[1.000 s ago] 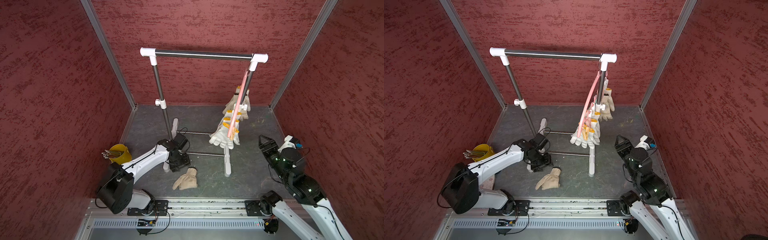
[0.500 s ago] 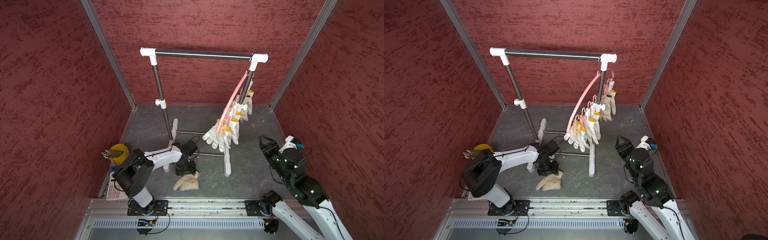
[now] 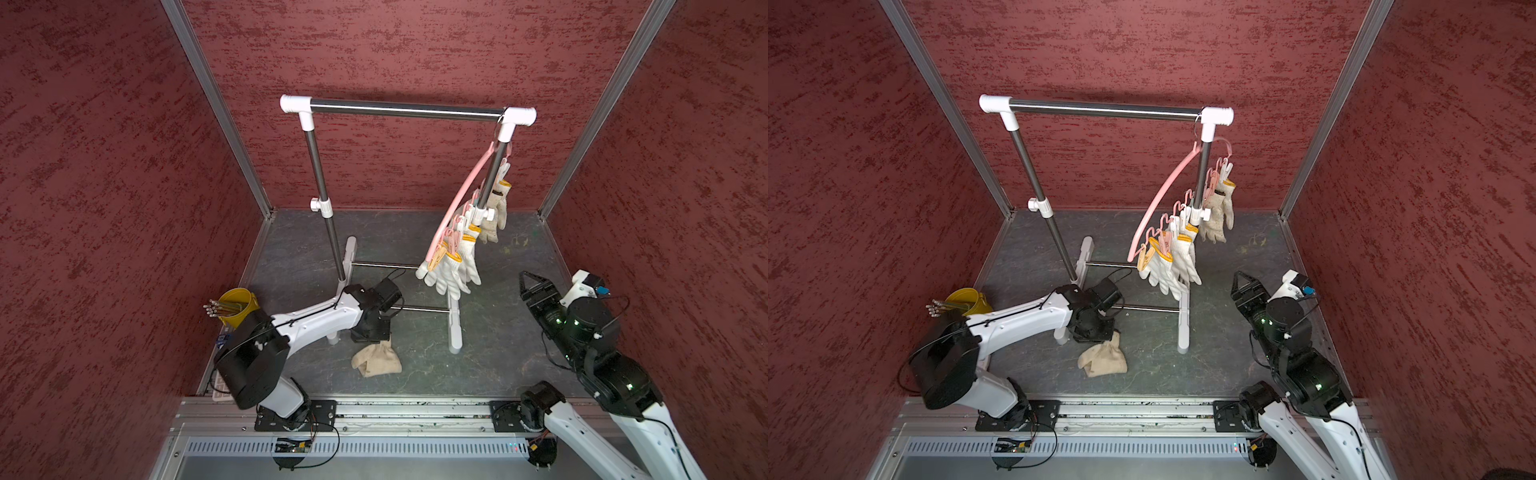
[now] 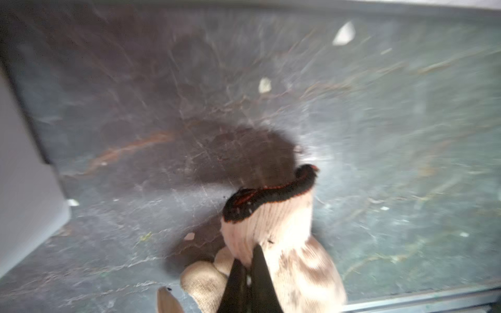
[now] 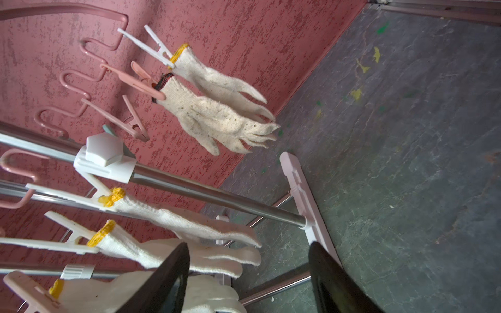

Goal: Clip the gloves onto a hanger to dry
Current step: Pick up the glove from the center of the board.

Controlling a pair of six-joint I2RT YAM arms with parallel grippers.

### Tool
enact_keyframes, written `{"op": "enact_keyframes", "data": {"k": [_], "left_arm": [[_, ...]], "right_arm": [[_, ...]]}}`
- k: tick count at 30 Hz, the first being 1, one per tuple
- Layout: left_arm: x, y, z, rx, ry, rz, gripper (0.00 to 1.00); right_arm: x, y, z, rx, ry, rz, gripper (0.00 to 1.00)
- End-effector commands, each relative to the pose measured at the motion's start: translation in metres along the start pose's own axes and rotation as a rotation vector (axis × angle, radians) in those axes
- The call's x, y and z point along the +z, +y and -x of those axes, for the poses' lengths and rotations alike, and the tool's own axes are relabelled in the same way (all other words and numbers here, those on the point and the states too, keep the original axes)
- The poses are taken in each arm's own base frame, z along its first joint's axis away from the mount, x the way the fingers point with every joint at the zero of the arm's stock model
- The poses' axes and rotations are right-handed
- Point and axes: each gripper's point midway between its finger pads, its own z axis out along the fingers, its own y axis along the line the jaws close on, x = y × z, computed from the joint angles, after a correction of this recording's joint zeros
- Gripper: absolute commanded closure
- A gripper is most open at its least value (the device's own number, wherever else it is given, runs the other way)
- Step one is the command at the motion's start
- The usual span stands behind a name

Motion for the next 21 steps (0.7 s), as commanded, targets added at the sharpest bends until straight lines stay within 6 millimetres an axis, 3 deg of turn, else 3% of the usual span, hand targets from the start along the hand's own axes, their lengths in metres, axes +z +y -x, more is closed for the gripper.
{"op": "enact_keyframes", "data": {"k": [1, 5, 8, 14, 21], "left_arm": [[-0.091, -0.02, 0.03, 0.044, -0.313, -0.133, 1.0], [-0.186, -0.052, 0.032, 0.132, -0.586, -0.492, 1.0], [-0.23, -0.058, 0.027, 0.185, -0.697, -0.635, 1.0], [-0.255, -0.065, 0.023, 0.342, -0.748, -0.645, 1.0], [-0.28, -0.091, 0.02, 0.562, -0.772, -0.683, 1.0]], "right_arm": [[-0.015, 0.057, -0.011, -0.073, 0.116, 0.267, 0.31], [-0.038, 0.103, -0.059, -0.089, 0.377, 0.606, 0.35], [-0.051, 0.109, -0.072, -0.095, 0.456, 0.692, 0.37], [-0.05, 0.114, -0.059, -0.154, 0.393, 0.66, 0.39], [-0.048, 0.141, -0.055, -0.248, 0.42, 0.704, 0.43]]}}
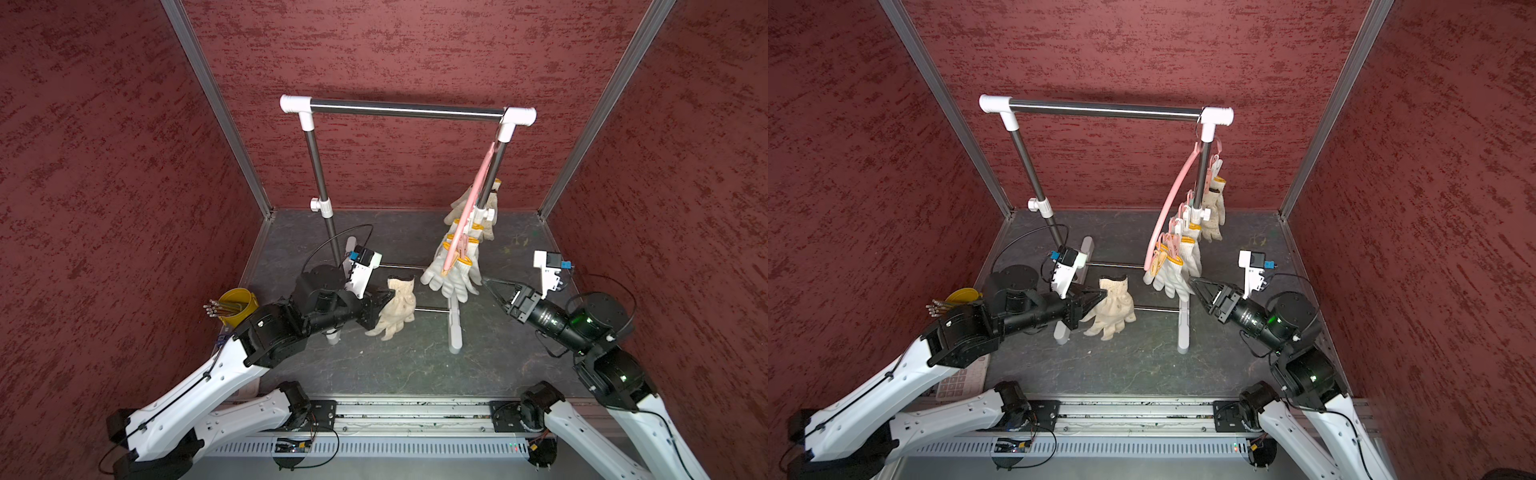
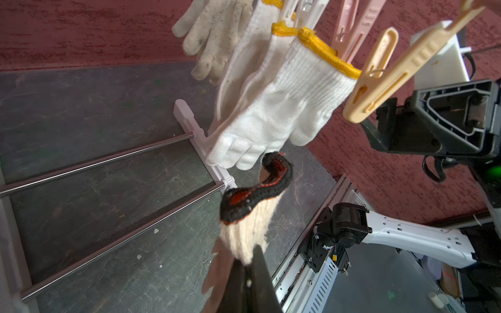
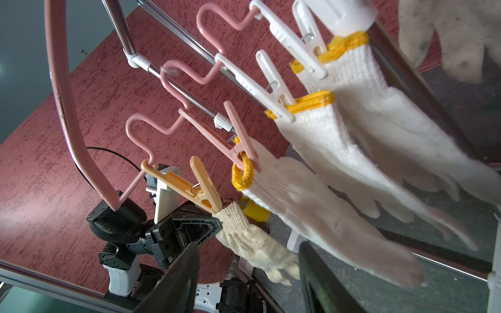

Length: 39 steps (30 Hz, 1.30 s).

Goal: Clip the gloves onto a hanger to dry
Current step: Pick up the glove from the center of the board, then open the clamp at the hanger.

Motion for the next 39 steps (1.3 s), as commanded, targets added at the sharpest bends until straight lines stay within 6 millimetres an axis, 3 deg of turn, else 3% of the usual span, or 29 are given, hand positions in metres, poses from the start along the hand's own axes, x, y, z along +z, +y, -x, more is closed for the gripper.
{"op": "enact_keyframes", "data": {"k": [1, 9, 19, 27, 39], "left_arm": [[-0.01, -0.024, 0.022, 0.126, -0.043, -0.096, 1.0], [-0.001, -0.032, 0.041, 0.153, -0.066, -0.115, 1.0], [0.008, -0.042, 0.068, 0.177, -0.095, -0.125, 1.0], [0.012, -0.041, 0.072, 0.181, -0.094, -0.114, 1.0], [0.013, -0.04, 0.075, 0.178, -0.097, -0.11, 1.0]], "right_arm": [[0.001, 0.03, 0.008, -0.118, 0.029, 0.088, 0.44], [0.001, 0.07, 0.018, -0.187, 0.064, 0.204, 0.51], [0.017, 0.06, 0.013, -0.195, 0.121, 0.18, 0.48], [0.023, 0.044, 0.011, -0.203, 0.118, 0.133, 0.41], [0.037, 0.042, 0.01, -0.198, 0.138, 0.16, 0.41]]}}
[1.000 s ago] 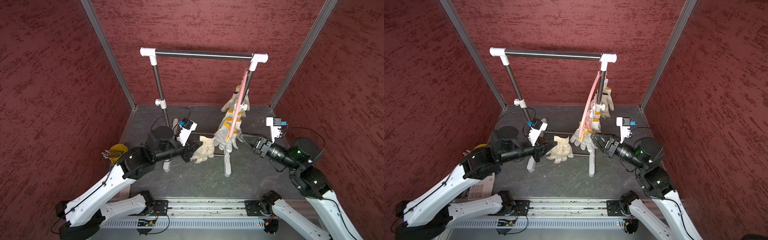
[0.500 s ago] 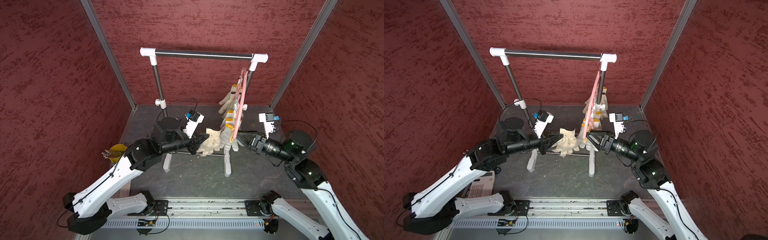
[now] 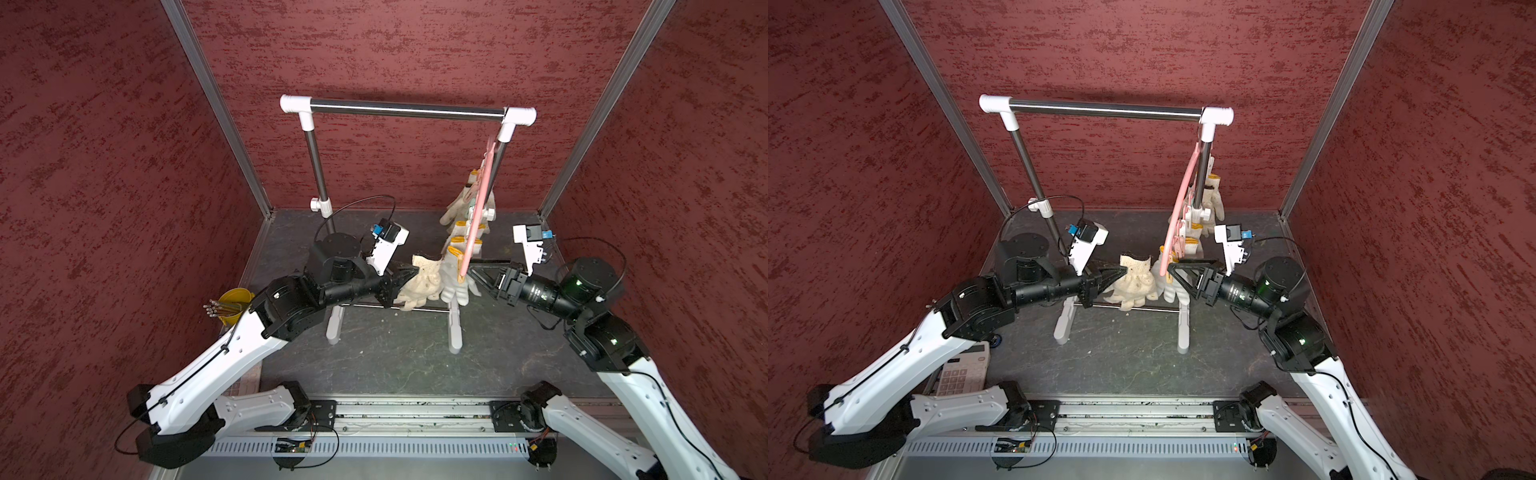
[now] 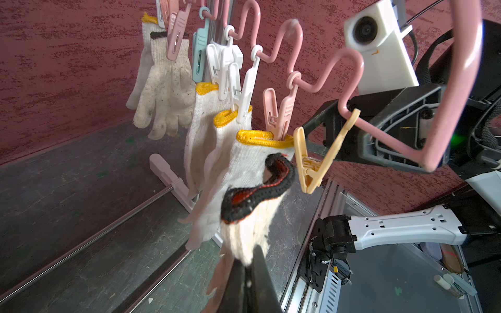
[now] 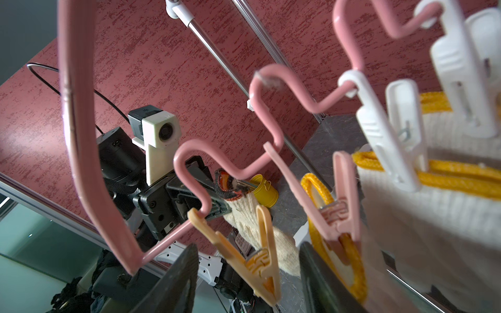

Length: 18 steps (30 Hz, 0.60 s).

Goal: Clip the gloves onto a hanger to dry
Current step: Open the clamp at the hanger.

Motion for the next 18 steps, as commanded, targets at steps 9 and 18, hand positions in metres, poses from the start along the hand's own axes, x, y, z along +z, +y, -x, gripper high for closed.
{"op": "enact_keyframes", "data": {"k": [9, 18], "left_arm": [[0.007, -0.005, 0.018, 0.019, -0.03, -0.025, 1.0], [0.012, -0.009, 0.024, 0.011, -0.028, -0.045, 1.0]], "right_arm": [[0.013, 0.008, -0.001, -0.022, 0.011, 0.054, 0.41], [0.025, 0.011, 0.001, -0.036, 0.021, 0.069, 0.41]]}}
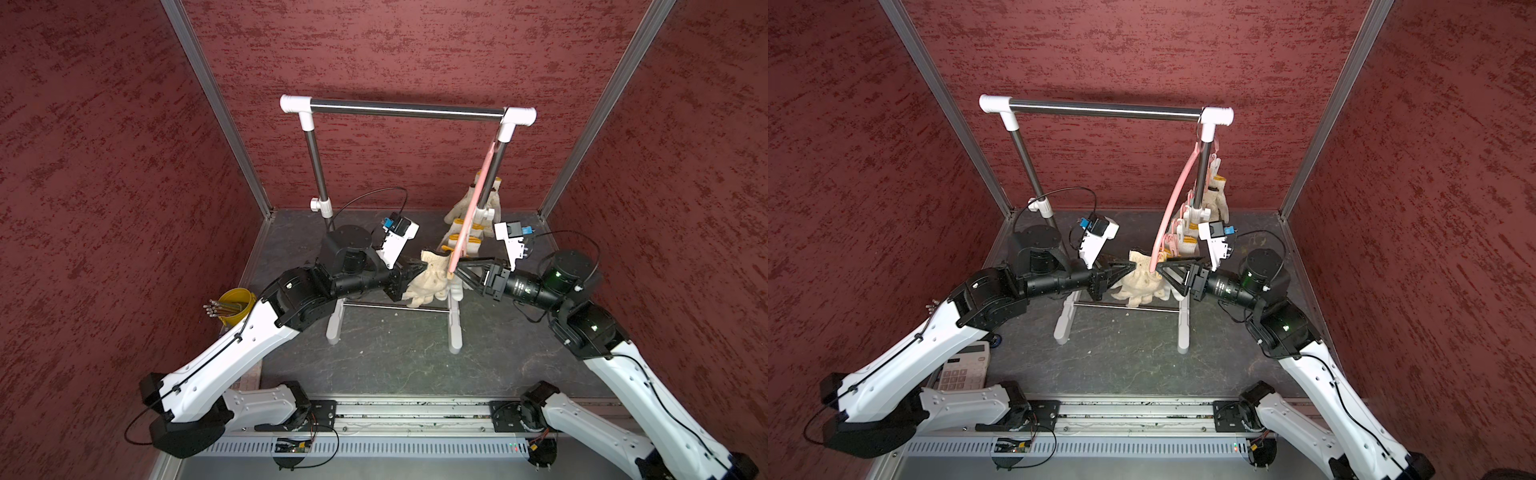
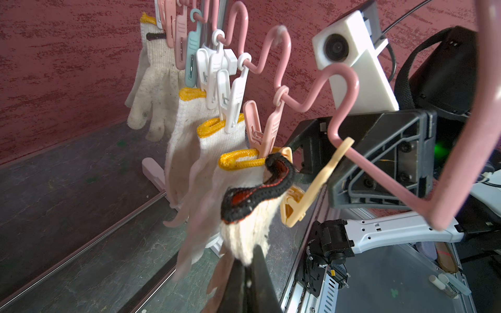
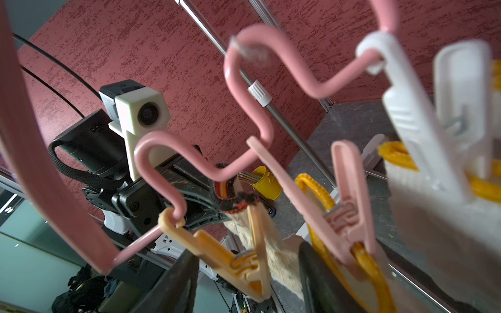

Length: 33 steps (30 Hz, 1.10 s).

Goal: Clip the gloves onto a hanger to dry
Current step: Open the clamp at the hanger.

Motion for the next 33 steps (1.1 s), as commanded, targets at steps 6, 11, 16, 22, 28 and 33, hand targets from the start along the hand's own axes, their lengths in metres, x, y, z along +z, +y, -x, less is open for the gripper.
{"op": "enact_keyframes", "data": {"k": [6, 11, 16, 22, 28, 33], "left_arm": [[-0.006, -0.005, 0.013, 0.012, -0.035, -0.017, 1.0], [-0.006, -0.005, 0.012, 0.007, -0.031, -0.016, 1.0], [-0.006, -0.005, 0.011, 0.003, -0.029, -0.018, 1.0], [-0.008, -0.004, 0.009, 0.003, -0.026, -0.014, 1.0], [-0.009, -0.003, 0.008, 0.002, -0.026, -0.01, 1.0], [-0.01, -0.003, 0.008, 0.002, -0.027, -0.008, 1.0]], "right_arm": [[0.004, 0.015, 0.018, -0.066, -0.052, 0.037, 0.42], [0.007, 0.02, 0.027, -0.079, -0.065, 0.042, 0.43], [0.015, 0.02, 0.032, -0.097, -0.057, 0.025, 0.45], [0.019, 0.018, 0.032, -0.114, -0.047, -0.01, 0.49], [0.02, 0.015, 0.031, -0.124, -0.037, -0.033, 0.56], [0.02, 0.015, 0.031, -0.129, -0.034, -0.041, 0.59]]}}
